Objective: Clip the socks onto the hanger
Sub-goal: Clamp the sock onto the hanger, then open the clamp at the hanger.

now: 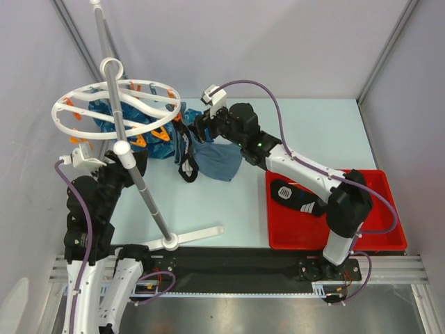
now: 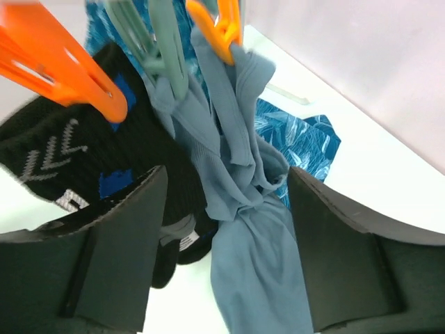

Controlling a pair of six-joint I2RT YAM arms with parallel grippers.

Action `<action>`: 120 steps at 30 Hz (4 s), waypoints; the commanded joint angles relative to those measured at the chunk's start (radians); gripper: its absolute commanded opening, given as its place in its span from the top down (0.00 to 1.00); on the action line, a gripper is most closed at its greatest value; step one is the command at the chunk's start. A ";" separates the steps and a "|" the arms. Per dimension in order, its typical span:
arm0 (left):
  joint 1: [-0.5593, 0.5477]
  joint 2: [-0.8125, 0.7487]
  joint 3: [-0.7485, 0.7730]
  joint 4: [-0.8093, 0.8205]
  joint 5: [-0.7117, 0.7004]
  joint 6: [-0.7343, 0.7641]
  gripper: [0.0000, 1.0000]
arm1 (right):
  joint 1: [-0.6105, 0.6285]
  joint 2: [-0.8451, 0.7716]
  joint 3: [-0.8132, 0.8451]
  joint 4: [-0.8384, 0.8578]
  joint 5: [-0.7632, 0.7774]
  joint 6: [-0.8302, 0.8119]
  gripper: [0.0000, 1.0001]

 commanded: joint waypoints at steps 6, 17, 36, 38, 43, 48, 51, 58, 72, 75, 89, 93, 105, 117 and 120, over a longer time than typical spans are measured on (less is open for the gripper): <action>-0.005 -0.037 0.023 -0.030 0.006 0.032 0.37 | -0.007 -0.221 -0.100 -0.014 -0.025 -0.027 0.19; -0.005 -0.096 0.003 -0.087 -0.006 0.038 0.37 | 0.029 -0.347 -0.328 0.313 -0.502 -0.043 0.32; -0.005 -0.182 -0.018 -0.171 -0.089 0.056 0.41 | 0.131 -0.062 -0.170 0.663 -0.600 0.026 0.44; -0.005 -0.180 -0.024 -0.171 -0.090 0.058 0.41 | 0.133 -0.045 -0.157 0.673 -0.599 0.029 0.44; -0.005 -0.186 -0.051 -0.159 -0.087 0.056 0.42 | 0.139 -0.004 -0.124 0.690 -0.571 0.049 0.45; -0.005 -0.182 -0.052 -0.148 -0.086 0.061 0.42 | 0.144 0.041 -0.084 0.719 -0.562 0.074 0.47; -0.005 -0.179 -0.049 -0.140 -0.080 0.059 0.42 | 0.148 0.058 -0.063 0.716 -0.562 0.097 0.49; -0.005 -0.174 -0.046 -0.125 -0.069 0.050 0.42 | 0.154 0.062 -0.048 0.706 -0.542 0.097 0.54; -0.005 -0.163 -0.026 -0.122 -0.035 0.045 0.42 | 0.154 0.073 0.008 0.634 -0.547 0.112 0.81; -0.005 -0.149 -0.015 -0.114 -0.028 0.041 0.42 | 0.153 0.067 0.025 0.592 -0.539 0.114 1.00; -0.005 -0.062 0.020 -0.025 0.058 -0.023 0.42 | 0.154 -0.019 0.125 0.226 -0.446 0.081 1.00; -0.005 -0.034 0.029 0.004 0.081 -0.057 0.42 | 0.156 -0.016 0.199 0.085 -0.415 0.048 1.00; -0.005 -0.011 0.031 0.116 0.097 -0.189 0.50 | 0.145 -0.013 0.249 -0.032 -0.387 0.014 1.00; -0.003 0.012 -0.017 0.268 0.154 -0.290 0.43 | 0.113 -0.018 0.198 0.023 -0.435 0.063 1.00; -0.005 0.030 -0.026 0.303 0.169 -0.297 0.41 | 0.111 -0.028 0.190 0.020 -0.436 0.065 1.00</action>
